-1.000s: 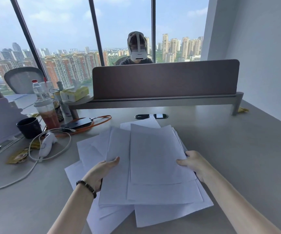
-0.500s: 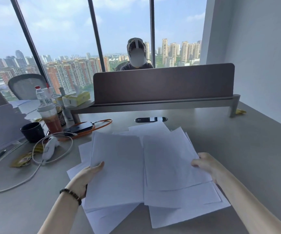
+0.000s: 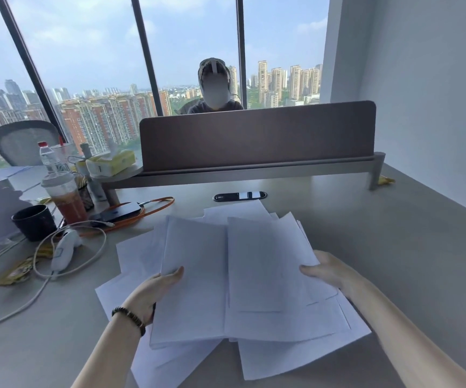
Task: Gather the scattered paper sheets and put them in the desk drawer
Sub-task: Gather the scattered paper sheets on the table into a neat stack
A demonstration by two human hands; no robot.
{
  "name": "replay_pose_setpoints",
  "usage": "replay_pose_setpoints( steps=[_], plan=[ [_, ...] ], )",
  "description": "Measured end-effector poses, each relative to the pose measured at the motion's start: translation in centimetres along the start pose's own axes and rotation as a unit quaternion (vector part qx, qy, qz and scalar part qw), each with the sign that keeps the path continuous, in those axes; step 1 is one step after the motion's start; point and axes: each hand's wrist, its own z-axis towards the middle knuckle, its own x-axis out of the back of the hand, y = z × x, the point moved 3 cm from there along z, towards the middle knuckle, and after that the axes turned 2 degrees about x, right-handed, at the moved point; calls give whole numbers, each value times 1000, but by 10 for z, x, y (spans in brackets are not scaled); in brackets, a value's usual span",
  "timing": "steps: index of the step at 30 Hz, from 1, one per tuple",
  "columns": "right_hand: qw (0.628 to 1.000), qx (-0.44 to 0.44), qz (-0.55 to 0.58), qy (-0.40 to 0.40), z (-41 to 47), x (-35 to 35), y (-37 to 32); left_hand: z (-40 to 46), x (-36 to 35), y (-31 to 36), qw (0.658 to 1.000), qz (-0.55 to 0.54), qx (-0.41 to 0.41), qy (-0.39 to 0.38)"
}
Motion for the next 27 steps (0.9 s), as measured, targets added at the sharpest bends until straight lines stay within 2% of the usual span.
replay_pose_setpoints(
  steps=[8, 18, 27],
  plan=[
    [998, 44, -35, 38, -1, 21, -28, -4, -6, 4, 1000, 29, -2, 12],
    [984, 94, -127, 87, -41, 48, -118, -12, -6, -1, 999, 40, -4, 24],
    [968, 183, -17, 170, -70, 69, -159, -18, -16, 1, 999, 32, -11, 6]
  ],
)
